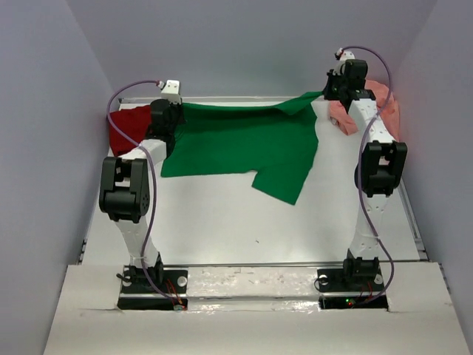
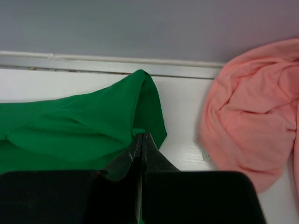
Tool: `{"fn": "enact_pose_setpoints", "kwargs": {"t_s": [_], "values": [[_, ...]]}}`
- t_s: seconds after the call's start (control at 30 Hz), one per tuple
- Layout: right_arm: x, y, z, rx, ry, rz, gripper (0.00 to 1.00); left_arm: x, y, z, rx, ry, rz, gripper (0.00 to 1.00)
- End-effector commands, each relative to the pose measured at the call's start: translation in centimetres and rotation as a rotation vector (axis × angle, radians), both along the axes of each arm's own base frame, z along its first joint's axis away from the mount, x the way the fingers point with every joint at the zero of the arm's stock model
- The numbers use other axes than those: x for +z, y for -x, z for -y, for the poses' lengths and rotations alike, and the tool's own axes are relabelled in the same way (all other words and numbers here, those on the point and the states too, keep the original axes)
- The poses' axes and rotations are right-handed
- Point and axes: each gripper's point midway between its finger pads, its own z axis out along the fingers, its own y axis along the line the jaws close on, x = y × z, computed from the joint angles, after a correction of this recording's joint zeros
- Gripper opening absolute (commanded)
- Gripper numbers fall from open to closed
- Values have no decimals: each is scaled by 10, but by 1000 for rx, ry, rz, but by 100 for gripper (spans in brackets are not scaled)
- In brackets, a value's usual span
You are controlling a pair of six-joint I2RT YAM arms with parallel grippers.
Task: Fold and stack the t-shirts
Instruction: Grap the side of the flattened tshirt furthest away from the robot with both arms, then fold the flattened tshirt in 1/3 of the way
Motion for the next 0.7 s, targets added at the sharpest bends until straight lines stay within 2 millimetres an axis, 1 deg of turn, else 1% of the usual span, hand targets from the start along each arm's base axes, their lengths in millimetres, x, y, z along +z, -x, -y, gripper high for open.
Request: {"fn": "enact_pose_setpoints", "kwargs": {"t_s": [0.0,0.03,0.07,0.1,0.13,0.17,0.2,0.23,0.27,0.3,0.33,0.37,0.4,0.43,0.47,0.5,0.53,0.57,0.6,0.63,0.67], "values": [[28,-30,-14,-1,54,126,0,52,-24,-9,38,-6,176,0],[24,-34,-25,16,64,125,0,49,-25,-9,37,-21,174,0],[21,-35,-31,23,68,121,0,43,-26,-9,36,-27,164,0],[18,-35,-31,24,68,115,0,38,-25,-10,36,-31,157,0],[12,-33,-39,40,73,104,0,29,-22,-11,36,-41,139,0],[9,-32,-47,53,74,98,0,28,-21,-11,33,-55,145,0],[8,-30,-50,64,68,95,0,23,-19,-11,32,-64,139,0],[5,-29,-51,69,63,87,0,12,-14,-12,31,-73,125,0],[1,-25,-57,77,60,76,0,14,-12,-13,30,-88,140,0],[-2,-23,-58,83,54,68,0,2,-8,-17,47,-96,118,0],[-3,-20,-60,93,46,62,0,-1,-6,-20,60,-104,113,0],[-15,-15,-61,100,46,38,0,-2,-4,-21,60,-113,115,0],[-16,-11,-67,109,46,33,0,-2,-2,-22,64,-119,117,0],[-7,-6,-67,111,48,47,0,-9,3,-26,76,-131,105,0],[-17,0,-71,124,57,34,0,-7,5,-28,84,-132,109,0],[-6,4,-69,114,66,53,0,-10,8,-31,94,-134,102,0],[-3,7,-67,111,77,59,0,-17,13,-34,96,-139,86,0],[-1,10,-65,110,86,61,0,-17,16,-36,95,-141,82,0],[-7,15,-65,116,93,47,0,-14,20,-36,94,-141,87,0],[2,19,-63,117,104,62,0,-20,25,-38,95,-143,73,0],[4,21,-63,117,106,66,0,-16,28,-37,79,-145,80,0]]}}
